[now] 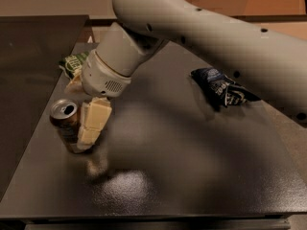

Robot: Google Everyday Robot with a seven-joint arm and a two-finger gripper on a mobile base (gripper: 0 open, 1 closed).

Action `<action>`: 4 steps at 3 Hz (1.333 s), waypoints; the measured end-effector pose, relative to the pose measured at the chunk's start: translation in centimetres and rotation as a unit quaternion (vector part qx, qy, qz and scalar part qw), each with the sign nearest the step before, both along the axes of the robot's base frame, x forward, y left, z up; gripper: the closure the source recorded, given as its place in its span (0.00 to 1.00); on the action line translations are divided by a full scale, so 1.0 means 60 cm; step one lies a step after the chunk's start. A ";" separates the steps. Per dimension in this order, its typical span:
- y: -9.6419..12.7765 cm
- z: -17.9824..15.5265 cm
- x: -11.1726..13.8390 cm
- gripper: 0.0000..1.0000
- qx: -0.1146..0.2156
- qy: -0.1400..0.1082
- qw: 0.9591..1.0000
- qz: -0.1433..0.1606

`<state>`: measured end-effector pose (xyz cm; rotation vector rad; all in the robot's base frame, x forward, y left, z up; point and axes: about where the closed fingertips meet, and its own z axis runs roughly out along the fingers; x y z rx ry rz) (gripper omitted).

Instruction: Move orange can near green jalapeno chip bag

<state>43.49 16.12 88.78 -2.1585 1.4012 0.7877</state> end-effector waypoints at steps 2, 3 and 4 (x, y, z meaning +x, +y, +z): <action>-0.009 0.010 0.001 0.64 0.023 0.028 0.999 0.000; -0.027 0.022 0.023 0.88 0.033 0.038 0.999 -0.016; -0.057 0.023 0.089 1.00 0.027 0.045 0.996 -0.068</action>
Offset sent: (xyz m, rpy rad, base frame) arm 0.0065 -0.0155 0.0124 0.0948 0.1033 -0.0102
